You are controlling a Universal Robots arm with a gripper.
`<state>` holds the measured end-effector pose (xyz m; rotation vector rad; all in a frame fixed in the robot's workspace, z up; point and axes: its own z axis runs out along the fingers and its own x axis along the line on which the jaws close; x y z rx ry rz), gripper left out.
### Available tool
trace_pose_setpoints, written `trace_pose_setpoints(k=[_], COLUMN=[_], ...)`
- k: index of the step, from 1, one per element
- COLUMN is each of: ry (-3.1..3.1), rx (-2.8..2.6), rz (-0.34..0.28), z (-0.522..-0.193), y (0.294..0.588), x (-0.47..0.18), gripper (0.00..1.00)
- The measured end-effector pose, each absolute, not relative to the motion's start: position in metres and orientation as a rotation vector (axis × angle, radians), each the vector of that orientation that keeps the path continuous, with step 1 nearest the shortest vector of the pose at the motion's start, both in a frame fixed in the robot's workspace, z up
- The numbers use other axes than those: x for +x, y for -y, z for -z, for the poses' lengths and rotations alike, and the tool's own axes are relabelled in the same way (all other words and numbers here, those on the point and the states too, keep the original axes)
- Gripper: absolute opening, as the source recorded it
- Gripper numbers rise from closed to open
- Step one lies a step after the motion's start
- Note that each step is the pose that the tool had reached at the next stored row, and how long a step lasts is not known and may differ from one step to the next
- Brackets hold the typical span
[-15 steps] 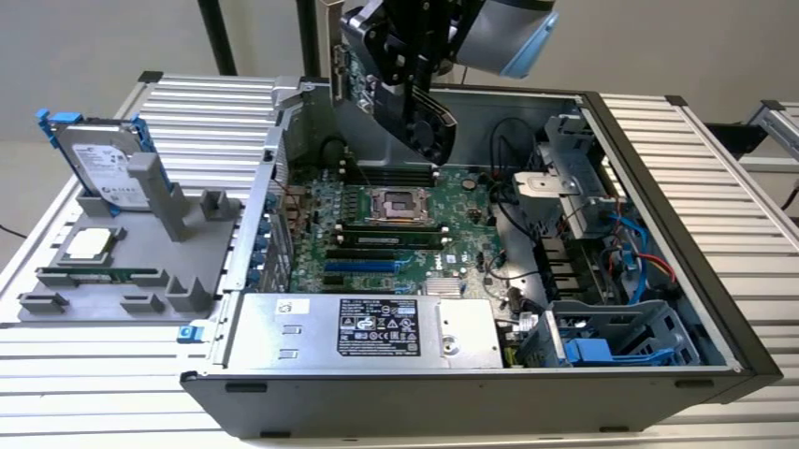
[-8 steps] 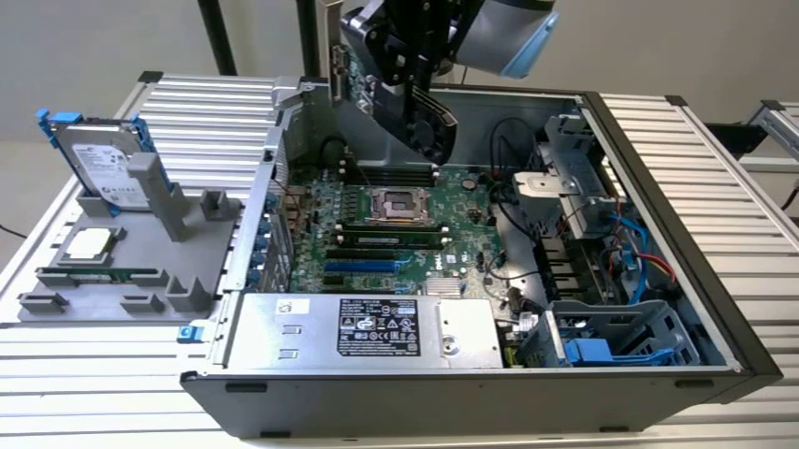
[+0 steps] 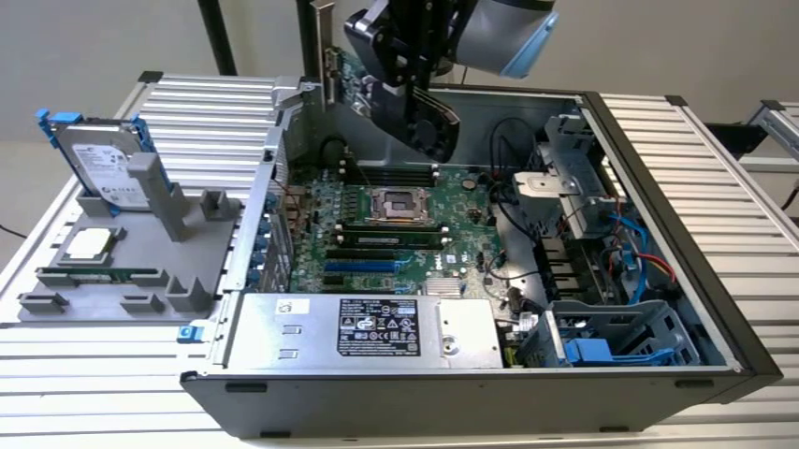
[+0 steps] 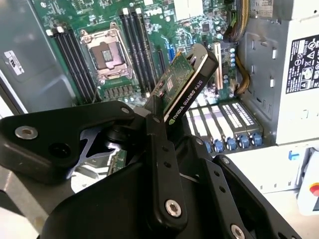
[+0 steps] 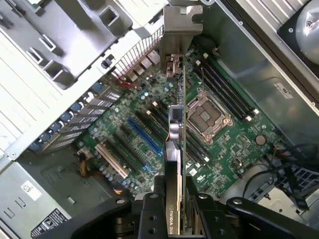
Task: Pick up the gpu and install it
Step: 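Insert the gpu into the slot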
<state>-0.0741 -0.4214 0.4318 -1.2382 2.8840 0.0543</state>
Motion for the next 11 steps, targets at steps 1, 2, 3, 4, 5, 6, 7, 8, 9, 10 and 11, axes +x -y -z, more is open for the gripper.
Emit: trace_pose_setpoints(k=[1, 2, 3, 4, 5, 6, 7, 8, 9, 10, 11], ry=[-2.876, -2.868, -2.860, -2.852, -2.845, -2.837, -2.830, -2.823, -2.816, -2.809, -2.803], rx=[-1.257, -1.277, -1.295, -1.313, -1.329, -1.345, -1.361, -1.376, -1.390, -1.405, -1.417], rz=[-0.054, -0.054, -0.054, -0.054, -0.054, -0.054, -0.054, -0.054, -0.054, -0.054, -0.054], z=[-0.4318, -0.4318, -0.4318, -0.4318, -0.4318, -0.4318, -0.4318, -0.4318, -0.4318, -0.4318, -0.4318], y=[0.4214, 0.4214, 0.4214, 0.4214, 0.4214, 0.4214, 0.4214, 0.4214, 0.4214, 0.4214, 0.4214], x=[-0.0740, -0.0740, -0.0739, -0.0738, -0.0737, -0.0736, -0.0734, -0.0732, -0.0730, -0.0728, -0.0724], gripper=[0.00, 0.00, 0.00, 0.00, 0.00, 0.00, 0.00, 0.00, 0.00, 0.00, 0.00])
